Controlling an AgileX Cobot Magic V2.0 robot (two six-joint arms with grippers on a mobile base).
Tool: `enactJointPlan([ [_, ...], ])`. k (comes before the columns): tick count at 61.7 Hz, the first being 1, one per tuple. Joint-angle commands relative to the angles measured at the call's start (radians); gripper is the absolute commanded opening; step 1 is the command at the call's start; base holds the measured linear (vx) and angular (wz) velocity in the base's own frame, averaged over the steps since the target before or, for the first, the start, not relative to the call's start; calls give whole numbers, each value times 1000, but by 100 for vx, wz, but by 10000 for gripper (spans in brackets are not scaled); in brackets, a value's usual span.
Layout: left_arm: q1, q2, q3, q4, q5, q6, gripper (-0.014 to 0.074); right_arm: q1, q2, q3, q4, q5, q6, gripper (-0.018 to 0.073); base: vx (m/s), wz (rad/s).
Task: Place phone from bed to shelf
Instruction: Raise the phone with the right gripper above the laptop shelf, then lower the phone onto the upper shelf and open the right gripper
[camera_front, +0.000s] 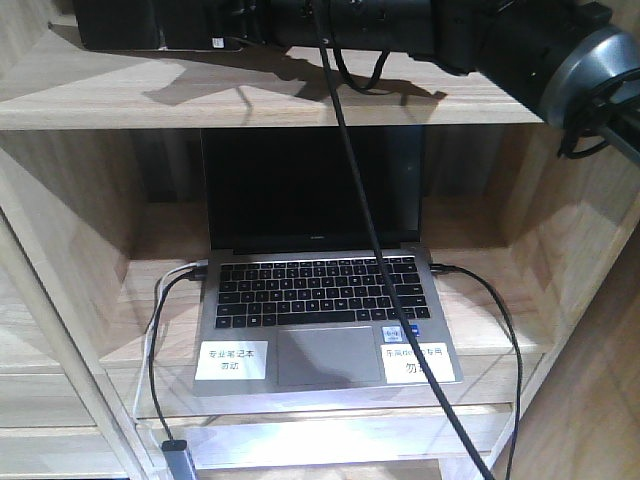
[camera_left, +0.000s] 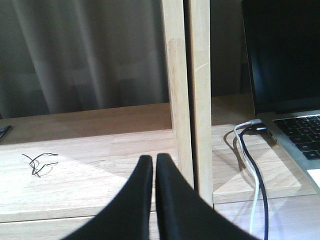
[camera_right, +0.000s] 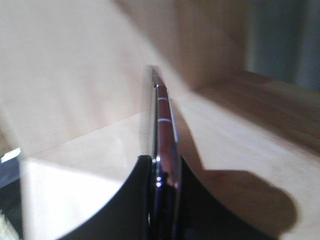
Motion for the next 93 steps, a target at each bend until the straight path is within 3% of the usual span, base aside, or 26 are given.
enactJointPlan([
  [1, -4, -13, -21, -9, -72, -6, 1, -2, -40, -36, 43, -41, -13, -2, 0, 0],
  [15, -4, -13, -21, -9, -72, -6, 1, -2, -37, -36, 39, -63, -12, 20, 0, 0],
  [24, -4, -13, -21, -9, -72, -6, 1, -2, -37, -36, 39, -67, -12, 95, 0, 0],
  [48, -4, -13, -21, -9, -72, -6, 1, -3, -37, -36, 35, -127, -11, 559, 0, 0],
  [55, -4, -13, -21, -9, -72, -6, 1, -3, -38, -36, 10, -130, -11, 610, 0, 0],
  [79, -4, -13, -21, -9, -72, -6, 1, -3, -84, -36, -18, -122, -6, 531, 0, 0],
  [86, -4, -13, -21, -9, -72, -6, 1, -7, -119, -33, -23, -122, -4, 441, 0, 0],
  [93, -4, -13, -21, -9, -72, -6, 1, -21, -154, -33, -25, -95, 21, 282, 0, 0],
])
